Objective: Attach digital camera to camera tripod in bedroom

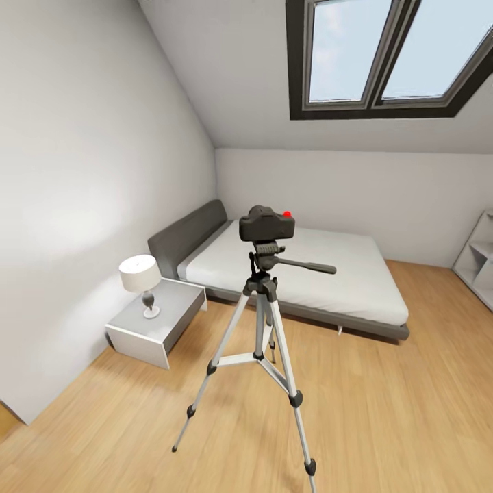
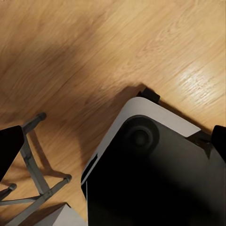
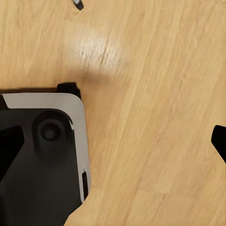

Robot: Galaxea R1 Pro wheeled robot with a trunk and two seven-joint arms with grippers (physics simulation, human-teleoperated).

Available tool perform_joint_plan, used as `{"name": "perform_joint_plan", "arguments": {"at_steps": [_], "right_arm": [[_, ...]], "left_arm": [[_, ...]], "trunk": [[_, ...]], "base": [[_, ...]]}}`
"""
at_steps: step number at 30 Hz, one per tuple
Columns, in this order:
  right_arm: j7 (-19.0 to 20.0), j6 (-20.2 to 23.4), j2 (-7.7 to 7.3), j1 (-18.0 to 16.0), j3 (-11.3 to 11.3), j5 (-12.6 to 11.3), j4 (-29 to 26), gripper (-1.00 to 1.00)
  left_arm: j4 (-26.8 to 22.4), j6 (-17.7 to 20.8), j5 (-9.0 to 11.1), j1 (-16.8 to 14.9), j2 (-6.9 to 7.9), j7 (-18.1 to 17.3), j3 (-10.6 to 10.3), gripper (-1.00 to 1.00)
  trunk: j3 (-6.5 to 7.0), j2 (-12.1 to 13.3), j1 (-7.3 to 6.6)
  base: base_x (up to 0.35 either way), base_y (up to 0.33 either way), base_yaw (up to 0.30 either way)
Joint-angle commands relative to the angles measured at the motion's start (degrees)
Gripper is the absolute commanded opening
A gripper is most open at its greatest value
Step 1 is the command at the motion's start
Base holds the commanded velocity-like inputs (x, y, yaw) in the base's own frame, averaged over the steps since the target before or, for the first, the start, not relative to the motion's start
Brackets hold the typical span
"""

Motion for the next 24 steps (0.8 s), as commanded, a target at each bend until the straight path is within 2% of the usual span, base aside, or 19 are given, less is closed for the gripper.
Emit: {"name": "perform_joint_plan", "arguments": {"at_steps": [1,11,18,24], "right_arm": [[0.14,0.09,-0.03,-0.08,-0.49,0.60,0.08,1.00],[0.15,0.12,-0.03,-0.08,-0.49,0.60,0.08,1.00],[0.17,0.14,-0.03,-0.08,-0.49,0.60,0.08,1.00],[0.22,0.24,0.20,0.42,-0.49,0.60,0.08,1.00]], "left_arm": [[-0.01,0.17,0.36,-0.05,0.00,0.19,-0.48,1.00],[0.07,0.13,0.44,0.00,-0.07,-0.64,-0.48,1.00],[0.09,0.74,0.57,1.01,0.37,-8.31,-0.48,1.00],[0.15,1.04,0.64,1.21,0.70,-11.66,-0.50,1.00]], "trunk": [[-0.03,-0.12,0.04],[0.89,-0.12,0.04],[1.53,-0.12,0.04],[2.08,-0.12,0.04]], "base": [[0.000,0.000,0.000],[0.000,0.000,0.000],[0.000,0.000,0.000],[0.000,0.000,0.000]]}}
